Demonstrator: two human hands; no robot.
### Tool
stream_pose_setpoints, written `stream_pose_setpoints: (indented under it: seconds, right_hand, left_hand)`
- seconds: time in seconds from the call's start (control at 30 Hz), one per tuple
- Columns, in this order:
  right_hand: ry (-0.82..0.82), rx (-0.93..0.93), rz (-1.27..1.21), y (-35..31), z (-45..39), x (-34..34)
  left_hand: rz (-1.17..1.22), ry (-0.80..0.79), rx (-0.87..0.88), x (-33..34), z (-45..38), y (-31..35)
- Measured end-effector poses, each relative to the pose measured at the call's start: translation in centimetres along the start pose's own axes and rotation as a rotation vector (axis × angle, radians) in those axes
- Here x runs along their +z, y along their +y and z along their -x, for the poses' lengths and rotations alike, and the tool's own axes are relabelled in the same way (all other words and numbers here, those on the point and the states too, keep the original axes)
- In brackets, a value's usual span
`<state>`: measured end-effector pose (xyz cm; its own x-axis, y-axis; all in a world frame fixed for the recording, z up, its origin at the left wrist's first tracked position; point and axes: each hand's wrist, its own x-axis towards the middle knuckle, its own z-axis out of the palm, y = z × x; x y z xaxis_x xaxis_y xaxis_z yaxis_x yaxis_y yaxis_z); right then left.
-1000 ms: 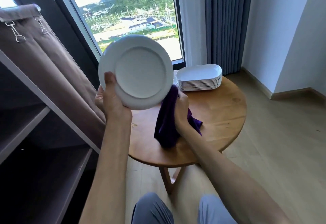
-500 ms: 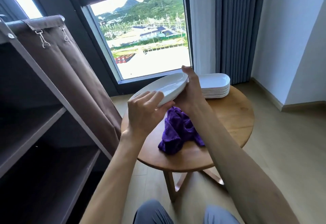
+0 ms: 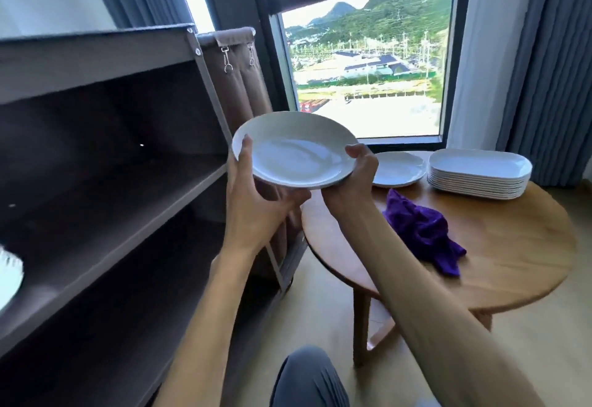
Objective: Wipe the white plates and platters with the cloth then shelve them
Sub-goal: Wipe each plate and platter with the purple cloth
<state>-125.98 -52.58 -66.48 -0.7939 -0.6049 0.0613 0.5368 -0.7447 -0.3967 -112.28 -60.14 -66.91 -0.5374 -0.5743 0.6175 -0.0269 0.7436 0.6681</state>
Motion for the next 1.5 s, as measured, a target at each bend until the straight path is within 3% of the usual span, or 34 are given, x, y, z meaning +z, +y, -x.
stream_pose_setpoints:
  seconds: [0.23,0.5,0.63,0.73,0.97,1.5]
  right_hand:
    - [-0.188,0.126,0.539,9.8,2.3,8.8]
    - [-0.485,0.306,0.592,21.4,8.7,17.7]
    - [-0.65,0.418,0.653,26.0,10.8,20.4]
    - [-0.684,0.455,0.682,29.3,11.8,20.9]
    - [-0.692,0.509,0.755,33.4,12.2,20.9]
    - [-0.663,0.438,0.928,36.8,11.9,20.8]
  left_hand:
    - [-0.135,0.384,-0.085,-13.3,2.1,-1.4]
    - [-0.484,0.653,-0.204,-26.9,6.6,-0.8]
    - [-0.474,0.785,-0.266,-31.1,8.5,-1.2]
    - [-0.446,0.853,-0.321,-32.9,9.8,-2.3]
    - [-0.417,0.888,-0.471,-34.6,11.7,-5.9]
    - [-0.269,0.881,-0.485,-35.2,12.1,-9.4]
